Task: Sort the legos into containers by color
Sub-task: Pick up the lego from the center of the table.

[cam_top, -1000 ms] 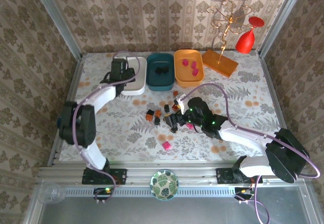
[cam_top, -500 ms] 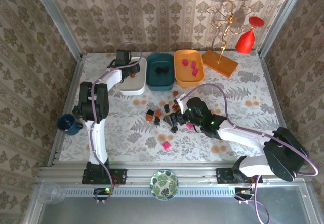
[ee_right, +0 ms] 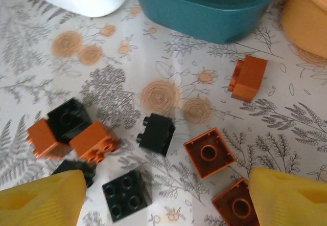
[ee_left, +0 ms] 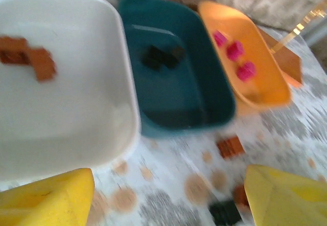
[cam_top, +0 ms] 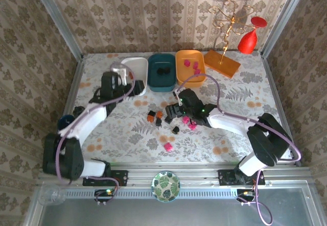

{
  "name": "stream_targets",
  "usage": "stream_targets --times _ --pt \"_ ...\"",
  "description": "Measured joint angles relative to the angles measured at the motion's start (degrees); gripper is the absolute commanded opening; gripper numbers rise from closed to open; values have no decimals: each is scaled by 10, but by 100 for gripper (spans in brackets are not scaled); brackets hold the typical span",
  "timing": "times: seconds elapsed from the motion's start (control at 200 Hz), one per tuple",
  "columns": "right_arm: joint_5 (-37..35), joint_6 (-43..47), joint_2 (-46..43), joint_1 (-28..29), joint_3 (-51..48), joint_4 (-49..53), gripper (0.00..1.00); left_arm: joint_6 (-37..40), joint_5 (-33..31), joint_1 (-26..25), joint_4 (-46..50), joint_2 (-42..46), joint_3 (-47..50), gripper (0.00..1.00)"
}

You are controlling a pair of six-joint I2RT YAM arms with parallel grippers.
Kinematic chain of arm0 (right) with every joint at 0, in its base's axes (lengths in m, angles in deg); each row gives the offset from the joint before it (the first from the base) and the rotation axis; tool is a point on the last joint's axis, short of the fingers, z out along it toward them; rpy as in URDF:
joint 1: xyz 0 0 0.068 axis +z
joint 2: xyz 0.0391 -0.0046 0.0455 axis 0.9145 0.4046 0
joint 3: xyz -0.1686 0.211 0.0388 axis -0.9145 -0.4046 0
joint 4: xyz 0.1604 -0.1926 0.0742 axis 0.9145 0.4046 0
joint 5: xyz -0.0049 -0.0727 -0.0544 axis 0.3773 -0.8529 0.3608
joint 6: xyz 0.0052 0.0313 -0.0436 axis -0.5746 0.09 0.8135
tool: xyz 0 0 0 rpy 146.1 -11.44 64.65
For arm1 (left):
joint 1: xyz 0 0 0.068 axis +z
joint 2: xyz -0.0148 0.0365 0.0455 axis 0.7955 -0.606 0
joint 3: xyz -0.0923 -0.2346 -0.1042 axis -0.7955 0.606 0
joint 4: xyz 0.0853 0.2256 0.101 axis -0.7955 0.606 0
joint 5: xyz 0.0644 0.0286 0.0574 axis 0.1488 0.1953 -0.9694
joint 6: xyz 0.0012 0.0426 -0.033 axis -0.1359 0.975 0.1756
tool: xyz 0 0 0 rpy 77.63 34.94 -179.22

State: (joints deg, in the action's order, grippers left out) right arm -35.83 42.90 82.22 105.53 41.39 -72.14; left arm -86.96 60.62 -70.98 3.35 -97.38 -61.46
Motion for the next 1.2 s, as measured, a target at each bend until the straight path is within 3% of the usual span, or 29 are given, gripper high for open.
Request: stream_targets --times 0.335,0.705,1.2 --pt "-41 -35 145 -42 126 49 64 0 -4 -83 38 184 117 79" --pt "-50 -40 241 -84 204 48 50 26 -42 -99 40 152 133 79" --pt "-32 -39 265 -90 213 31 35 56 -95 -98 5 119 138 80"
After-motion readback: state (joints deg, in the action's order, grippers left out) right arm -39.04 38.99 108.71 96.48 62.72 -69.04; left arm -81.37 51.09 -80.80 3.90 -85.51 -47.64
